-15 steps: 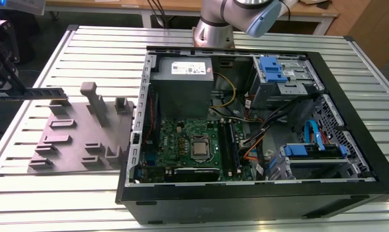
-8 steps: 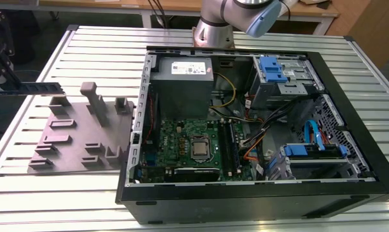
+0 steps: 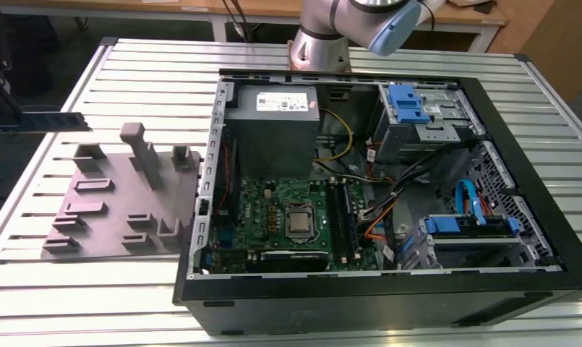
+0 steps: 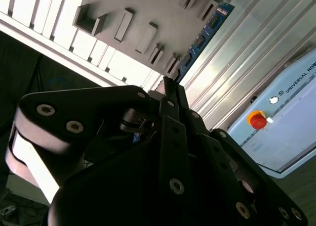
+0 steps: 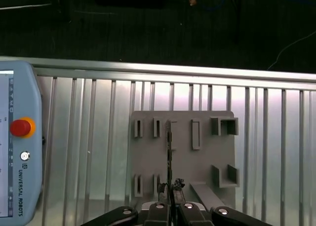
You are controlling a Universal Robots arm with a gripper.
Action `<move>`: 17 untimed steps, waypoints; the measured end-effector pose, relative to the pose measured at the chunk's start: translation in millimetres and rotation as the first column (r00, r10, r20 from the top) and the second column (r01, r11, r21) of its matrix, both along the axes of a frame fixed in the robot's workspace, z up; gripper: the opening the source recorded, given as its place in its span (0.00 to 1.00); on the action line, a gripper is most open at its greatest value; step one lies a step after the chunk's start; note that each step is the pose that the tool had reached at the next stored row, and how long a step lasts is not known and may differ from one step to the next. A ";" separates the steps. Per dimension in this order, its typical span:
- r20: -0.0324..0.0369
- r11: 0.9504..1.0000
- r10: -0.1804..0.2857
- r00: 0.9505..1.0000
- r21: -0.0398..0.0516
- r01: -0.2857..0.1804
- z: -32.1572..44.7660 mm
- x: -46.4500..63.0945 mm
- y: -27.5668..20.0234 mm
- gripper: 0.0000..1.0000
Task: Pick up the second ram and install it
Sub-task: 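Pick up the second ram and move it above second insertion slot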
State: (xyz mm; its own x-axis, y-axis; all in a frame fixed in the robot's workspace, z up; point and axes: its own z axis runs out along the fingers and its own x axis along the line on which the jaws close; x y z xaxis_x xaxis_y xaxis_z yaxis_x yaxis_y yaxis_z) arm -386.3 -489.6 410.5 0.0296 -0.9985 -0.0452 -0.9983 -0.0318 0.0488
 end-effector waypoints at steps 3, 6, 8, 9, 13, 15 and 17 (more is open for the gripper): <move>0.000 1.000 0.000 1.000 0.000 0.000 5.7 0.0 0.0 0.13; 0.000 1.000 0.000 1.000 0.000 0.000 11.8 0.0 0.0 0.13; 0.000 1.000 0.000 1.000 0.000 0.000 15.9 0.0 0.0 0.13; 0.000 1.000 0.000 1.000 0.000 0.000 18.1 0.0 0.0 0.13; 0.000 1.000 0.000 1.000 0.000 0.000 26.0 0.0 0.0 0.13; 0.000 1.000 0.000 1.000 0.000 0.000 30.0 0.0 0.0 0.13; 0.000 1.000 0.000 1.000 0.000 0.000 33.8 0.0 0.0 0.13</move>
State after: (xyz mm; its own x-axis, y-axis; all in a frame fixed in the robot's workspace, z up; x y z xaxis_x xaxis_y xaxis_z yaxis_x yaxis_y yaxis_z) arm -386.3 -489.6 444.3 0.0296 -0.9985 -0.0453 -0.9983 -0.0318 0.0486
